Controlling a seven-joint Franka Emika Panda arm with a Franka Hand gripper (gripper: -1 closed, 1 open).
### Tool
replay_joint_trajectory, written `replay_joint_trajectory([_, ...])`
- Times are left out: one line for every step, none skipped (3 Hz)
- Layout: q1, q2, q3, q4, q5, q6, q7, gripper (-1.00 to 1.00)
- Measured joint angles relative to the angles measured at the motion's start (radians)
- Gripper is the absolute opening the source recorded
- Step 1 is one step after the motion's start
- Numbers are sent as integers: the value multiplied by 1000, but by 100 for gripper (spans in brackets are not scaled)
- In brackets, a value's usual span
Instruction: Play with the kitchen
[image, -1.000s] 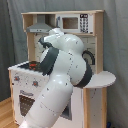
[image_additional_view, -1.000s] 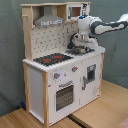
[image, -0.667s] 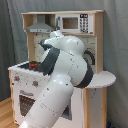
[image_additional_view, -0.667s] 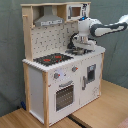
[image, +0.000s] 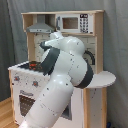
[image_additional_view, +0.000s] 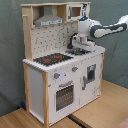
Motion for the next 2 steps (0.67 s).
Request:
replay_joint_trajectory([1, 0, -7, 3, -5, 26, -1, 100])
replay_joint_trajectory([6, -1, -28, 15, -34, 119, -2, 100])
